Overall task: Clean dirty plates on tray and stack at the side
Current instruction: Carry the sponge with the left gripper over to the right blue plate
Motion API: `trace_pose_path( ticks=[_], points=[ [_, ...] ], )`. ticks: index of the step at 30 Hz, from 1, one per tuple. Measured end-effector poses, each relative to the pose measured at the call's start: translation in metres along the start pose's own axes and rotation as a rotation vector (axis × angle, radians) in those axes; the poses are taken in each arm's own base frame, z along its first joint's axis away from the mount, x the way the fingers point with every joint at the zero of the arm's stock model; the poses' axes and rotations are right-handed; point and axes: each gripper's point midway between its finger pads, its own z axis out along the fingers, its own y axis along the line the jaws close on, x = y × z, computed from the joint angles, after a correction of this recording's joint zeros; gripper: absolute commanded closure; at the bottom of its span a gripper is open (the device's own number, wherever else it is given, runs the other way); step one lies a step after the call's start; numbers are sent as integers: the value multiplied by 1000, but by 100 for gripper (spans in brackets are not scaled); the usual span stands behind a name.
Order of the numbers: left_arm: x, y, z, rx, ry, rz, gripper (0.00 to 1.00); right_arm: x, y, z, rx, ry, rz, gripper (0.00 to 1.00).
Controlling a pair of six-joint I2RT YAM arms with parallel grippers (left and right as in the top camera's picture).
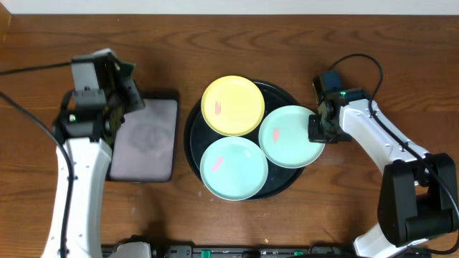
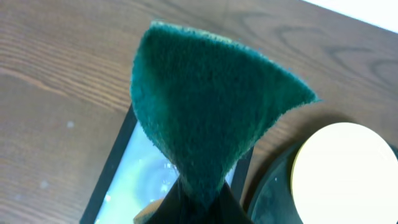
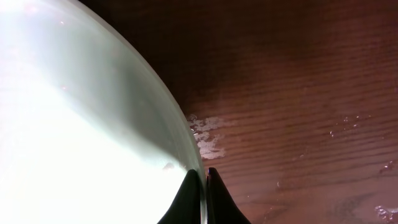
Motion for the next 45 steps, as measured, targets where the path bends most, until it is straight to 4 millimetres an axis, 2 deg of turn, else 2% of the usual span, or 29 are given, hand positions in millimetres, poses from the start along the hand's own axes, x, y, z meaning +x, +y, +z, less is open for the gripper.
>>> trace_pose_path(
  ticks=[4,9,12,18,22,26,31,34,39,42,45],
  points=[
    [-3,-1,14,-28,107,22,93,0,0,0,0,0,0,99],
    [22,4,43,-67,282,34,92,0,0,0,0,0,0,99],
    [39,8,52,-85,362,38,92,0,0,0,0,0,0,99],
    [39,8,46,-84,360,40,93,0,0,0,0,0,0,99],
    [26,3,36,-66,297,43,93,0,0,0,0,0,0,99],
    [16,-11,20,-44,229,76,92,0,0,0,0,0,0,99],
    [5,-36,8,-60,131,153,93,0,0,0,0,1,0,99],
    [8,-59,5,-29,113,171,93,0,0,0,0,1,0,99],
    [31,-113,-3,134,164,183,93,0,0,0,0,1,0,99],
    [52,-150,-13,259,223,186,93,0,0,0,0,0,0,98],
    [73,-177,-20,333,280,204,92,0,0,0,0,1,0,98]
  ],
)
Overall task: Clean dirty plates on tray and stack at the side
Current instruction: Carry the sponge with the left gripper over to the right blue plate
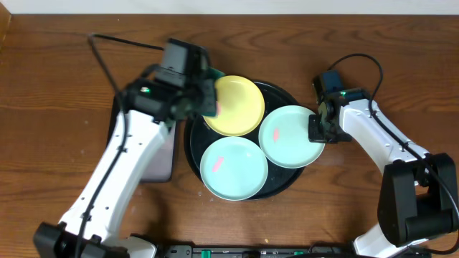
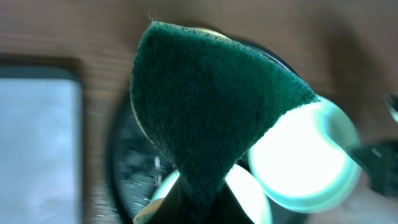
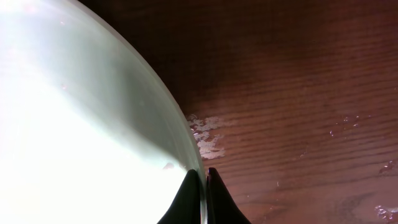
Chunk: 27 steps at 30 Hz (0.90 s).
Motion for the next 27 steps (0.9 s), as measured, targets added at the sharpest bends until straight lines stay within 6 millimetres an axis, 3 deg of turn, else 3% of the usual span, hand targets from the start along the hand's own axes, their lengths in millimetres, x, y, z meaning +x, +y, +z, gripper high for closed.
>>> trace_pose_path(
  ticks=[8,17,27],
  points=[
    [41,-58,38,81,144,73,92,0,0,0,0,0,0,98],
    [67,-91,87,93,217,97,92,0,0,0,0,0,0,98],
    [75,-120,118,134,208,79,92,0,0,0,0,0,0,98]
  ],
)
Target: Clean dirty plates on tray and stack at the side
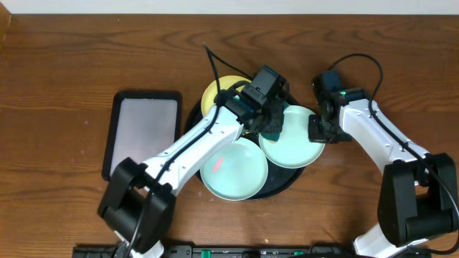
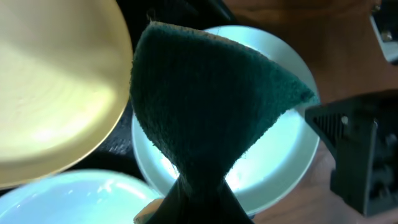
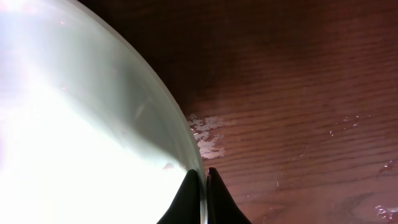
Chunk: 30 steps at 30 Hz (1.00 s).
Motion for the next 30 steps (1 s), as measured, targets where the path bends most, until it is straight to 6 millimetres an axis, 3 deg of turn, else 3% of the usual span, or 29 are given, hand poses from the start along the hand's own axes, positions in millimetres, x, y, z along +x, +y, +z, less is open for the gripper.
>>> trace_pose_path(
  ticks=[10,23,30],
  points=[
    [7,10,45,-31,49,-30,93,0,0,0,0,0,0,99],
    [18,27,79,-81,101,-48,93,0,0,0,0,0,0,99],
    [20,23,85,-78,102,-36,93,0,1,0,-5,1,0,99]
  ],
)
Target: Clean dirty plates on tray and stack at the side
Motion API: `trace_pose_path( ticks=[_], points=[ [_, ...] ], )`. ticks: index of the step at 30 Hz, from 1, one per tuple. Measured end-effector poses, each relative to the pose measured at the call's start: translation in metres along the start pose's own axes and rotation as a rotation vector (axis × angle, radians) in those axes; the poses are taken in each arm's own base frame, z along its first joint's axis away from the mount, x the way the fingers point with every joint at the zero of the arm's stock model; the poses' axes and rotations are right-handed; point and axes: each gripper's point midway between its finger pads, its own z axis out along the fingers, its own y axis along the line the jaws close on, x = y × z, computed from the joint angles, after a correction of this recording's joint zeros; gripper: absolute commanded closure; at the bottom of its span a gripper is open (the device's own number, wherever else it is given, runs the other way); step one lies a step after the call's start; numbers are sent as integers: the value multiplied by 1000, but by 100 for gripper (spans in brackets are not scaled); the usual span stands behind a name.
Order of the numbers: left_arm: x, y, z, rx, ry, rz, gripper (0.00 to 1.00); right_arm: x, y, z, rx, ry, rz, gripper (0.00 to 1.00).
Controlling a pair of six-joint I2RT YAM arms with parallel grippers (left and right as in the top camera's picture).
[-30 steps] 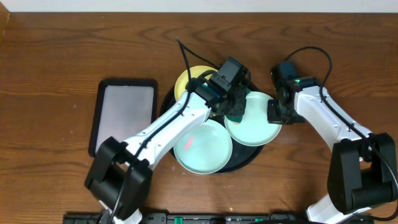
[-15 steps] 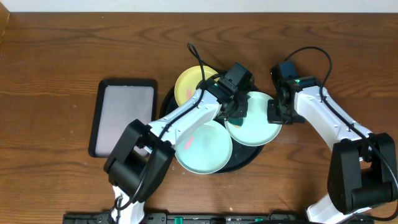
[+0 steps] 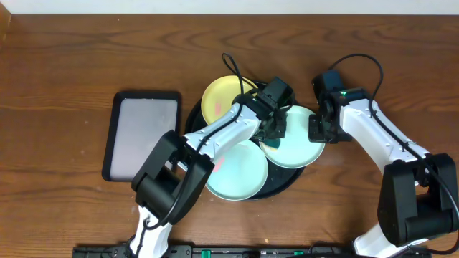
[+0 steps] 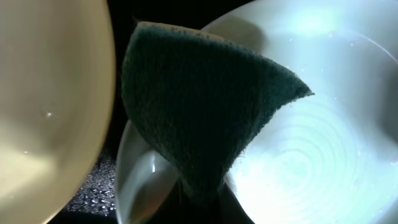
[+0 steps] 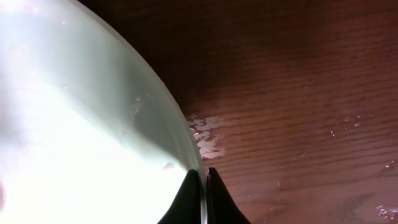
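A round black tray (image 3: 192, 136) carries a yellow plate (image 3: 219, 100), a near pale-green plate (image 3: 237, 172) with a red smear, and a right pale-green plate (image 3: 297, 147). My left gripper (image 3: 275, 127) is shut on a dark green sponge (image 4: 199, 118), which sits down in the right plate's (image 4: 311, 168) left side. My right gripper (image 5: 204, 177) is shut on that plate's rim (image 5: 180, 134) at its right edge.
A black-framed grey tray (image 3: 140, 134) lies on the wooden table to the left of the round tray. Water spots (image 5: 208, 134) mark the wood beside the held rim. Cables run behind both arms.
My left gripper has gone lower with the sponge, from just above the right pale-green plate to down in its left side. The right gripper still pinches the rim, unmoved.
The left gripper held the sponge over the grey tray at the left. Then it was over the yellow plate, then above the right pale-green plate, and now down in it. All along the right gripper stayed shut on that plate's rim.
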Motion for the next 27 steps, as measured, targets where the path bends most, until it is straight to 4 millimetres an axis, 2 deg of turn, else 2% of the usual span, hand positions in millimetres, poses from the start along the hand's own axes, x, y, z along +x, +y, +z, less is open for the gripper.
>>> trace_pose_path(
  ticks=[19,27],
  points=[
    [2,-6,10,-18,0,27,93,0,0,0,-1,0,0,99],
    [5,-11,10,36,37,32,93,0,0,0,-1,1,0,99]
  ],
)
